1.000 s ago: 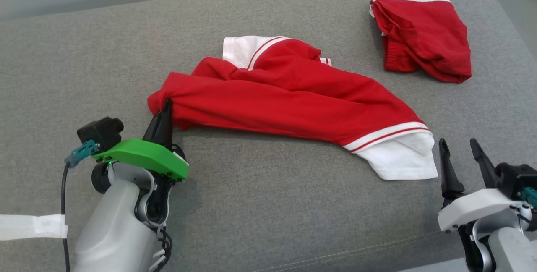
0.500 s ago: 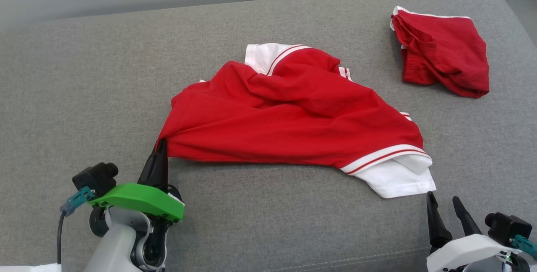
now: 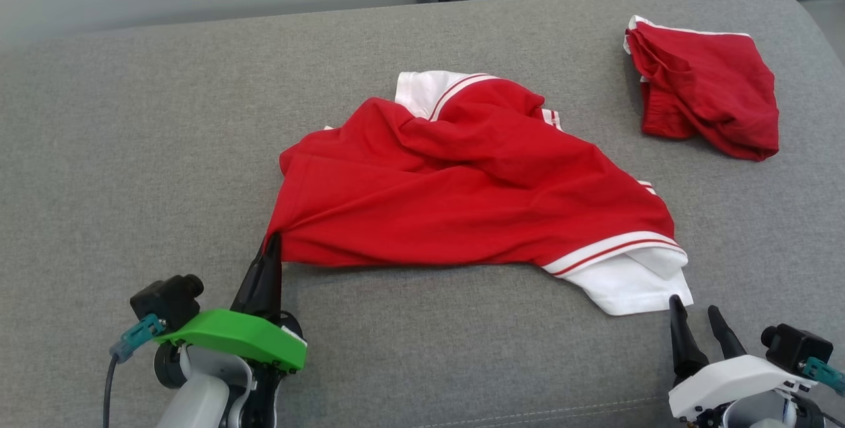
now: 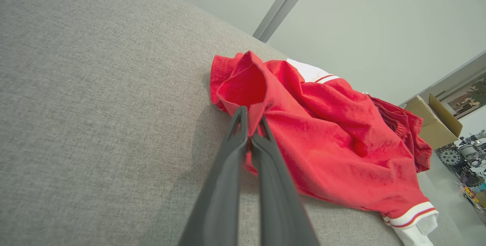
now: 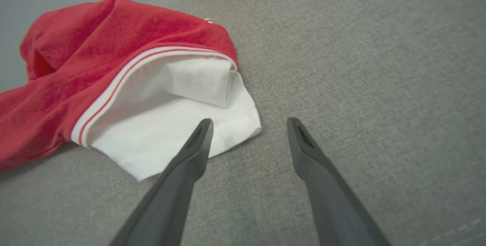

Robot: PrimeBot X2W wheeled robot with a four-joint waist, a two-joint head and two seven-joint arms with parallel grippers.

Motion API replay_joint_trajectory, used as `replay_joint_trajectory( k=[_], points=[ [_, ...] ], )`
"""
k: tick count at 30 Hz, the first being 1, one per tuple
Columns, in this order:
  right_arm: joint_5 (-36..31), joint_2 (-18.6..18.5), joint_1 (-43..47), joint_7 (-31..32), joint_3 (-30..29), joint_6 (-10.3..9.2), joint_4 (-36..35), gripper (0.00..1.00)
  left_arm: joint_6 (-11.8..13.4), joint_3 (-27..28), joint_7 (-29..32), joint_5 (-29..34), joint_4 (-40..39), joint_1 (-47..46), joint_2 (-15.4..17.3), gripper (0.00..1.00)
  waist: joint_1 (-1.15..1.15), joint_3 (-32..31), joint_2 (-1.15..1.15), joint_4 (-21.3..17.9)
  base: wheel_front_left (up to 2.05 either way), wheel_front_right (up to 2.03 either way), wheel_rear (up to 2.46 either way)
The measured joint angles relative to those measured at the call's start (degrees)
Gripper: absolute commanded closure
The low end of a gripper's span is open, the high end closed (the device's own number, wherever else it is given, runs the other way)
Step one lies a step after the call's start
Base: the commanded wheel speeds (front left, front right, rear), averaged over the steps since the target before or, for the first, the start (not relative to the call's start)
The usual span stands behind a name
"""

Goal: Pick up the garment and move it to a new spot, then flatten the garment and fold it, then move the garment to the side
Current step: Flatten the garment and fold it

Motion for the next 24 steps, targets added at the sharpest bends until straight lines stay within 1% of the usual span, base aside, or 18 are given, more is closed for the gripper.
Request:
replay_joint_trajectory(
  k=[5, 9, 10, 12, 13, 14, 15, 16, 17, 18, 20, 24],
  points=[
    [0.7, 0.4, -1.5, 0.0, 0.0, 0.11, 3.4, 0.0, 1.2, -0.3, 0.5, 0.1, -2.9, 1.6, 0.5, 1.0, 0.0, 0.1, 0.0, 0.5, 0.0, 0.0, 0.0],
    [0.8, 0.5, -3.2, 0.0, 0.2, 0.67, 4.9, 0.06, 2.0, -0.2, 1.0, 0.5, -4.8, 2.5, 1.4, 1.0, 0.0, 0.2, 0.0, 0.6, 0.0, 0.0, 0.0],
    [0.8, 0.5, -3.6, 0.0, 0.3, 0.68, 5.3, 0.09, 2.2, -0.1, 1.1, 0.5, -5.0, 2.6, 1.6, 1.0, 0.0, 0.2, 0.0, 0.6, 0.0, 0.0, 0.0],
    [0.8, 0.5, -4.5, 0.0, 0.5, 1.01, 5.8, 0.18, 2.5, -0.1, 1.2, 0.5, -6.0, 3.0, 1.7, 1.0, 0.0, 0.3, 0.0, 0.7, 0.0, 0.0, 0.0],
    [0.8, 0.5, -4.9, 0.0, 0.6, 1.02, 6.2, 0.25, 2.7, -0.2, 1.5, 0.5, -6.5, 3.3, 1.8, 1.0, 0.0, 0.3, 0.0, 0.7, 0.0, 0.0, 0.0],
    [0.8, 0.5, -5.2, 0.0, 0.7, 1.1, 6.5, 0.35, 2.7, -0.2, 1.6, 0.5, -6.8, 3.5, 1.8, 1.0, 0.0, 0.3, 0.0, 0.7, 0.0, 0.0, 0.0],
    [0.8, 0.5, -5.5, 0.0, 0.9, 1.24, 6.8, 0.51, 2.7, -0.2, 1.6, 0.5, -7.1, 3.6, 1.8, 1.0, 0.0, 0.2, 0.0, 0.7, 0.0, 0.0, 0.0],
    [0.8, 0.5, -5.6, 0.0, 1.1, 1.25, 7.3, 0.58, 2.8, -0.2, 1.6, 0.5, -7.5, 3.8, 1.9, 1.0, 0.0, 0.2, 0.0, 0.7, 0.0, 0.0, 0.0],
    [0.7, 0.5, -5.7, 0.0, 1.4, 1.26, 7.8, 0.63, 3.2, -0.2, 1.9, 0.5, -8.0, 4.0, 2.0, 1.0, 0.0, 0.2, 0.0, 0.8, 0.0, 0.0, 0.0],
    [0.7, 0.5, -5.9, 0.0, 1.6, 1.26, 8.1, 0.74, 3.2, -0.2, 2.1, 0.5, -8.4, 4.2, 2.1, 1.0, 0.0, 0.1, 0.0, 0.8, 0.0, 0.0, 0.0],
    [0.4, 0.5, -6.1, 0.0, 1.7, 1.47, 8.4, 1.0, 3.3, -0.2, 2.1, 0.6, -8.7, 4.7, 2.2, 1.0, 0.0, 0.0, 0.0, 0.8, 0.0, 0.0, 0.0],
    [-0.3, 0.2, -6.3, 0.0, 0.7, 1.52, 7.3, 1.0, 3.7, 0.1, 2.3, 0.6, -10.0, 5.7, 2.4, 1.0, 0.0, -0.6, 0.0, 0.7, 0.0, 0.0, 0.0]
  ],
)
